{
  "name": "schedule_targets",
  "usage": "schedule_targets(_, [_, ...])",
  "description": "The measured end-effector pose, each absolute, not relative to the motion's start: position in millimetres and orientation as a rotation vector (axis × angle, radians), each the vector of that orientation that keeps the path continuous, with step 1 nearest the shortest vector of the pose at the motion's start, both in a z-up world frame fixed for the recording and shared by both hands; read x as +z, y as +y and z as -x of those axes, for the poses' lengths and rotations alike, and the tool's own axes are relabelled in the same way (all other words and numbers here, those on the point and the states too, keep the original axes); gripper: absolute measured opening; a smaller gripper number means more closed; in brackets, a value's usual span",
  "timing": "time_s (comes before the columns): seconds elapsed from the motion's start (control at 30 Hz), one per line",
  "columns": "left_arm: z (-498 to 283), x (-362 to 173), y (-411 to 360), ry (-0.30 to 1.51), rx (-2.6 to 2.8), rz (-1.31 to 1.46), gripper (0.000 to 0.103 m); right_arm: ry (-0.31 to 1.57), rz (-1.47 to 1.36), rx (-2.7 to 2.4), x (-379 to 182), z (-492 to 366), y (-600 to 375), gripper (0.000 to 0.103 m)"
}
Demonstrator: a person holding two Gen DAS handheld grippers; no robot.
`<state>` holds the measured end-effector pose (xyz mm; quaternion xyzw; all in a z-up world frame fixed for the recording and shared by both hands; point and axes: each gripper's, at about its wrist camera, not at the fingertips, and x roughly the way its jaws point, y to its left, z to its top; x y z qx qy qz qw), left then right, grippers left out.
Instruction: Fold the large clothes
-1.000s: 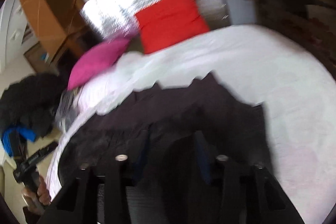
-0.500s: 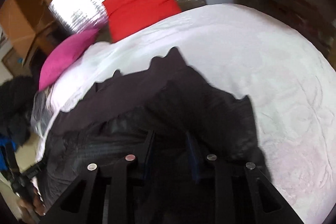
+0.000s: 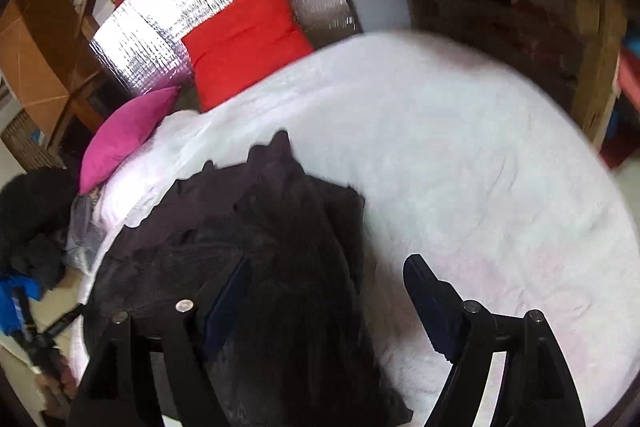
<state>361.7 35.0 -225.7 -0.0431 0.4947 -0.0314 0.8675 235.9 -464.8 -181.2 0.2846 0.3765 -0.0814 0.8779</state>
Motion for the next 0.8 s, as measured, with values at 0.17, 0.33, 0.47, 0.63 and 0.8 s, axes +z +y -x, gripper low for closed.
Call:
schedule_targets(0.17, [-361.5,-227.7,31.8,1.043,-0.196,0.180,0.032,0.885,-0.576,-0.147,-202.0,-260.1,-451.1,0.019])
schedule_targets(0.33, [-365.4,-230.0,25.7,1.013,-0.178,0.109,0.023,0.760,-0.429,-0.193,-166.5,-247.6,-429.6,0.016])
schedule_targets(0.47, [-374.7,-240.4,16.1,1.046,-0.160,0.063,0.028,0.934,-0.461,-0.219,-214.1,-271.6,-434.4,0.016])
schedule_targets(0.63, [-372.9,-239.5,30.7,1.068,-0.114,0.127,0.063,0.870,-0.534,-0.198,-197.7,-258.8,-444.2,0.019])
schedule_targets(0.8, [-361.9,-238.2,51.5,1.090,-0.153,0.237,0.070,0.854,-0.658,-0.138,-197.2,-232.1,-463.2,0.029])
